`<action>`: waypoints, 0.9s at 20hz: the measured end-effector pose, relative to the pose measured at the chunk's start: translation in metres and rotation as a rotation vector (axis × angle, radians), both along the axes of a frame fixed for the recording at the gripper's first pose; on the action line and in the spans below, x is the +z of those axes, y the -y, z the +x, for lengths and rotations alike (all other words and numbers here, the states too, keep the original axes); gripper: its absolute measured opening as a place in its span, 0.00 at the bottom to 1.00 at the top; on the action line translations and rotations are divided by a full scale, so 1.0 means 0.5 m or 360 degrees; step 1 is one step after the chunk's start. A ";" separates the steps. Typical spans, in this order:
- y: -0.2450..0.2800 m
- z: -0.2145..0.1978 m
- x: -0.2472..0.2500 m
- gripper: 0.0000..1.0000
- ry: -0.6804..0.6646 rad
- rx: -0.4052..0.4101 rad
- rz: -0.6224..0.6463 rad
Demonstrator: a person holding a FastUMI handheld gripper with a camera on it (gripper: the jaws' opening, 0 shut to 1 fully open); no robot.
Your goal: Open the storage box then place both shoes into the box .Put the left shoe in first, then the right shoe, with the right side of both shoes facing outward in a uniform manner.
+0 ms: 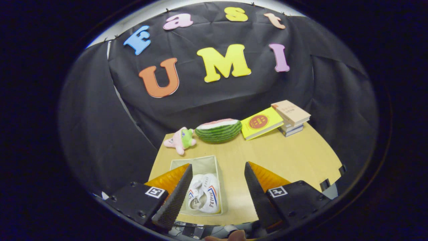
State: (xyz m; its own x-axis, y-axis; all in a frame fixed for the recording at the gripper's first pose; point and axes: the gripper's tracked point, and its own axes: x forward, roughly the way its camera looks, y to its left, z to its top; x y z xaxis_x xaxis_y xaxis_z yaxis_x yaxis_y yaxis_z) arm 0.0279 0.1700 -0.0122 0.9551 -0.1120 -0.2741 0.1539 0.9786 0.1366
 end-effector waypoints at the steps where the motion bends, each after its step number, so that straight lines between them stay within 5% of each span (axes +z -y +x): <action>1: 0.011 -0.016 0.017 0.96 0.0061 -0.0031 -0.0018; 8: 0.074 -0.089 0.091 0.99 0.0350 -0.0170 -0.0132; 18: 0.099 -0.118 0.123 0.99 0.0447 -0.0229 -0.0149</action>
State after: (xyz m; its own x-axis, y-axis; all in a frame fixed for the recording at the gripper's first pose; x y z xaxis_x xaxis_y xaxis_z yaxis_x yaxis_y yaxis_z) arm -0.0311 0.1207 0.0494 0.9645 -0.2636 0.0156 0.2606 0.9598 0.1041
